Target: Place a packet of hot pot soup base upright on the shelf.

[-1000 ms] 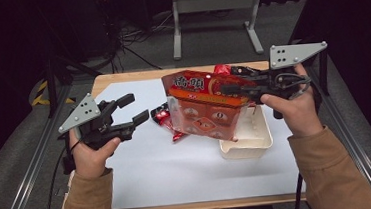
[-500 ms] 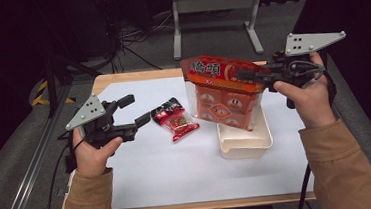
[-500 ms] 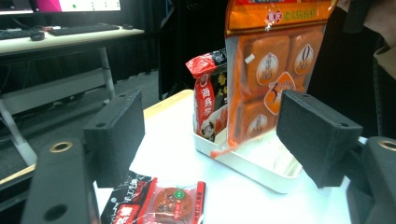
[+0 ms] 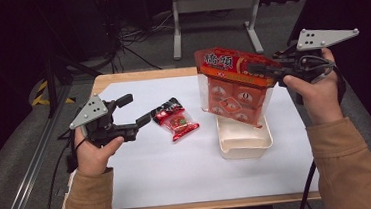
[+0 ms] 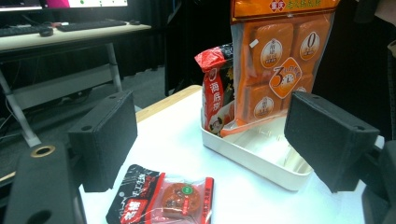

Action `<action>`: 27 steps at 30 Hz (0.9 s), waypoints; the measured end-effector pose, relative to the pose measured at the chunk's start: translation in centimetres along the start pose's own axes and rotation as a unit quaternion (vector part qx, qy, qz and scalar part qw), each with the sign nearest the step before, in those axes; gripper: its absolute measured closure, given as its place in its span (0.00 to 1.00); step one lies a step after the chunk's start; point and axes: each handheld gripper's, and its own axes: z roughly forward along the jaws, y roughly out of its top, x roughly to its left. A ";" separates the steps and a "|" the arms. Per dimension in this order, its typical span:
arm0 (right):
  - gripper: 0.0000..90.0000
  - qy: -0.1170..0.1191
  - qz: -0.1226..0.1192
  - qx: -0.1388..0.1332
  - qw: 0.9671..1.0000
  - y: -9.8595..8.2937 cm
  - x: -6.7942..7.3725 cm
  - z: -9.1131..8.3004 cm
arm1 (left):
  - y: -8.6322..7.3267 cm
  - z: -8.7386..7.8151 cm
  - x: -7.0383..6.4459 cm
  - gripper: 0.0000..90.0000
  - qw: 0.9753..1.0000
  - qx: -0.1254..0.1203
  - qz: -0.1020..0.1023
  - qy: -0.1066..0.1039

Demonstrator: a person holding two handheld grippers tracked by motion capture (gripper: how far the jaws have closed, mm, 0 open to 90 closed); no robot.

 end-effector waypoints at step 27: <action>0.99 -0.069 0.034 0.004 0.997 -2.8 -0.7 -0.5 | -0.6 0.3 0.6 0.19 1.000 0.007 -0.010 -0.004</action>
